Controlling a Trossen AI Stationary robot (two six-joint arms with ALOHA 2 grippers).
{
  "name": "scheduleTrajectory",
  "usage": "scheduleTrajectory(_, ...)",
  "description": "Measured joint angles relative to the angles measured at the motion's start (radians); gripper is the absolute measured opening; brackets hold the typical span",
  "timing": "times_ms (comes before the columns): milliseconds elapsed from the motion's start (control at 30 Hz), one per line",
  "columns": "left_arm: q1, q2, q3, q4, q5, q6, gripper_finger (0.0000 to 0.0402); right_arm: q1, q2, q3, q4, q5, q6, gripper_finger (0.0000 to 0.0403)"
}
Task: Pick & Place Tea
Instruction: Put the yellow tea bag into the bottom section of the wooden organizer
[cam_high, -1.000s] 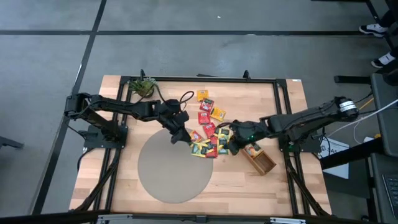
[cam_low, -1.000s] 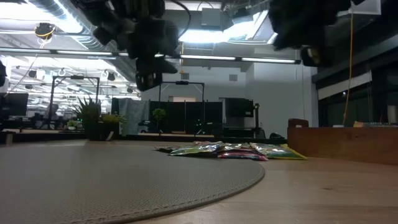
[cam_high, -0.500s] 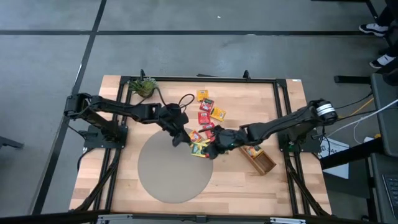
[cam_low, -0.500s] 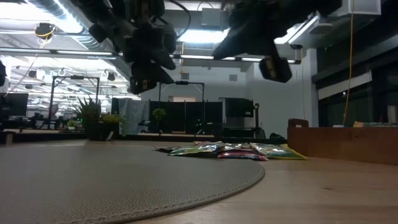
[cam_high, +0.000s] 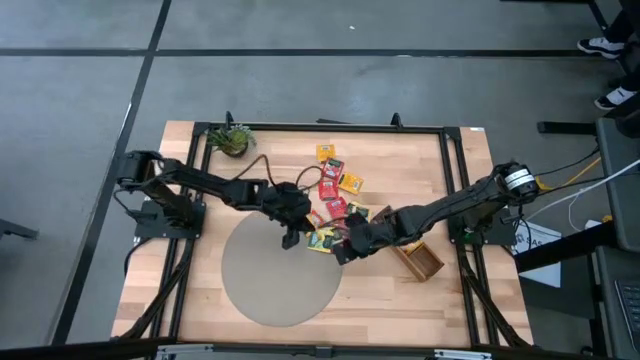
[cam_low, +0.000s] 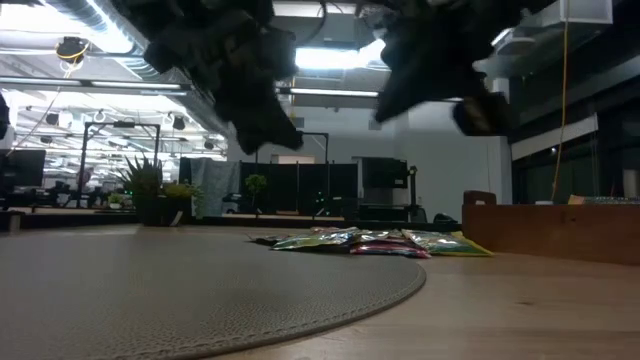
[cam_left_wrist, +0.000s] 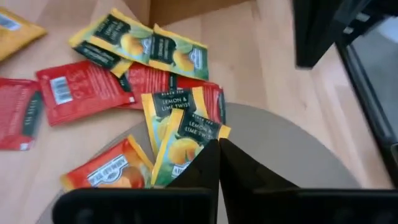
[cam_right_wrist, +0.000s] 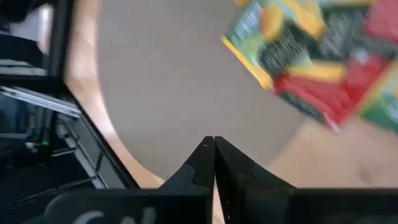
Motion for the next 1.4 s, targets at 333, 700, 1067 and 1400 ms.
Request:
scheduleTrajectory(333,-0.015,0.149,-0.001,0.044,-0.116,0.006,0.0002,0.057,0.000,-0.015,-0.031,0.110,0.019,0.0100)
scheduleTrajectory(700,-0.040,0.191,-0.002,0.038,-0.125,-0.059,0.0002,0.030,0.000,-0.134,0.135,0.182,0.055,0.0189)
scheduleTrajectory(1067,-0.055,0.286,0.004,0.122,-0.122,-0.115,0.0001,0.008,0.001,-0.223,0.304,0.181,0.136,0.0183)
scheduleTrajectory(1400,-0.051,0.256,-0.002,0.150,-0.125,-0.094,0.0001,-0.009,0.046,-0.223,0.366,0.148,0.137,0.0182)
